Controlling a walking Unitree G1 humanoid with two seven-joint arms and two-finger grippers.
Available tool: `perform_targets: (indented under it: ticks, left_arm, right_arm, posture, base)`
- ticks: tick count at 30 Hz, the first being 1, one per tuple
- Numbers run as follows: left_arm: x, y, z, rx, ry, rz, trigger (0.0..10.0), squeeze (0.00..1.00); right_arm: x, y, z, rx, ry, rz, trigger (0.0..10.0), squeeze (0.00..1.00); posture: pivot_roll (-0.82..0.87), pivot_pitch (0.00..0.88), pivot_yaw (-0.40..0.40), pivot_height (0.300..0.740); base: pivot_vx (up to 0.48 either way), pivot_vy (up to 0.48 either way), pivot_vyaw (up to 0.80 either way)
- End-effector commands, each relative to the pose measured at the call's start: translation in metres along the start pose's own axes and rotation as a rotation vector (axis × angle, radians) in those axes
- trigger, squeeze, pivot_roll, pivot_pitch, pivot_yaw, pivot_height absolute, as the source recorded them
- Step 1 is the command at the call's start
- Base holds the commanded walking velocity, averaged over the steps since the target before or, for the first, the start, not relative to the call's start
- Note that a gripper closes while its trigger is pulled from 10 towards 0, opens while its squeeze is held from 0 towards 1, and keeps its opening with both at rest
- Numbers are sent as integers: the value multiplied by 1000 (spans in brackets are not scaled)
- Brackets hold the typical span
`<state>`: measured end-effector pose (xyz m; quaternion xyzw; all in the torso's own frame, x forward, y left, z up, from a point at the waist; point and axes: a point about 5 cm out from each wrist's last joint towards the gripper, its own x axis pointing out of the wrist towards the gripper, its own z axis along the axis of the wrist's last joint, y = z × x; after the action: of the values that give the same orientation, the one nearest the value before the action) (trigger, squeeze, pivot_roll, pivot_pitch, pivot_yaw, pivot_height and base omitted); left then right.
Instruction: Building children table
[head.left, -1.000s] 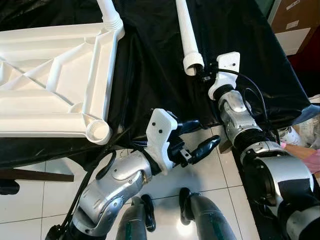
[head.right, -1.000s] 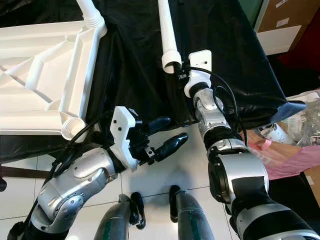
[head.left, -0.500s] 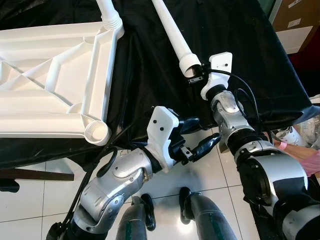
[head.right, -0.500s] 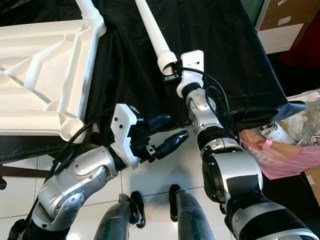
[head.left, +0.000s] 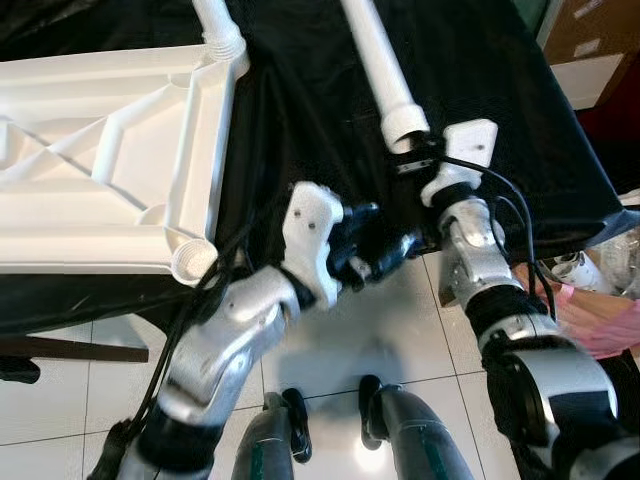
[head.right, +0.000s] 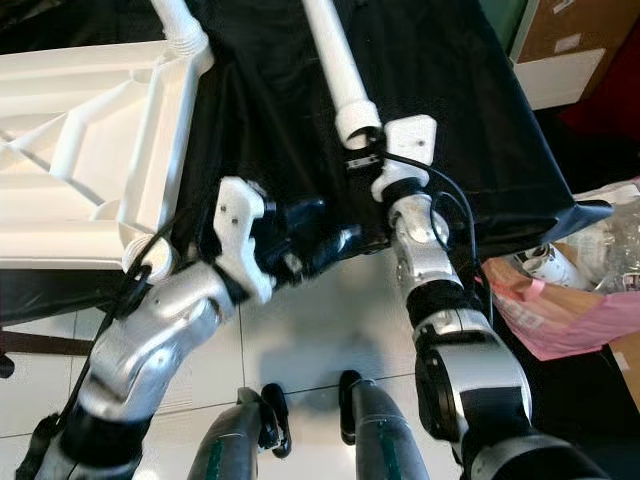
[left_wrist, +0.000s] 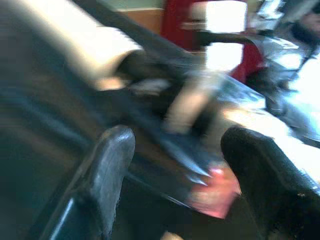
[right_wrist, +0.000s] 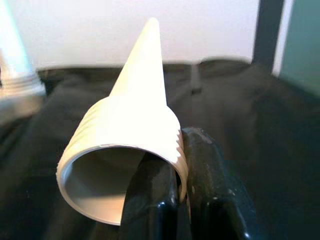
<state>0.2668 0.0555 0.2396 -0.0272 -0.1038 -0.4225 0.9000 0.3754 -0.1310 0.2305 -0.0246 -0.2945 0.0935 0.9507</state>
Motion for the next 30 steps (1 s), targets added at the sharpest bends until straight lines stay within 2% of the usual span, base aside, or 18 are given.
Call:
perform_targets:
  ticks: [1,3,6,7,9,10,13,14,15,21,30]
  left_arm:
    - [0,12,-3,2,-7,74,10000,0]
    - [0,12,-3,2,-7,74,10000,0]
    - [3,36,-1,38,-22,192,10000,0]
    - [3,36,-1,38,-22,192,10000,0]
    - [3,49,-2,43,-26,255,10000,0]
    - [3,49,-2,43,-26,255,10000,0]
    - [1,64,-7,49,-33,350,10000,0]
    - [1,64,-7,49,-33,350,10000,0]
    - [0,69,-10,36,-36,387,10000,0]
    - [-7,82,-21,12,-67,474,10000,0]
    - [-11,87,-32,9,-65,513,10000,0]
  right_arm:
    - [-3,2,7,4,-42,-16,10000,0]
    - [-3,2,7,4,-42,-16,10000,0]
    - [-9,-1,15,3,-75,-38,10000,0]
    - [-9,-1,15,3,-75,-38,10000,0]
    - [-14,-2,17,6,-87,-54,10000,0]
    - [-14,-2,17,6,-87,-54,10000,0]
    - [-36,-6,11,-4,-80,-94,10000,0]
    - [-36,-6,11,-4,-80,-94,10000,0]
    - [-44,-8,10,-5,-72,-101,10000,0]
    - [-59,-10,16,21,-71,-133,10000,0]
    - [-69,-7,12,23,-35,-152,10000,0]
  posture:
    - [-60,167,60,740]
    - [-60,167,60,740]
    - [-93,95,69,740]
    - [-93,95,69,740]
    - [-103,76,72,740]
    - [-103,76,72,740]
    - [-111,35,72,740]
    - [-111,35,72,740]
    - [-113,22,71,740]
    - [-129,0,68,740]
    - [-126,0,60,740]
  base:
    - [0,0,0]
    - [0,0,0]
    - [0,0,0]
    - [0,0,0]
    - [0,0,0]
    - [0,0,0]
    - [0,0,0]
    - [0,0,0]
    - [0,0,0]
    - [0,0,0]
    - [0,0,0]
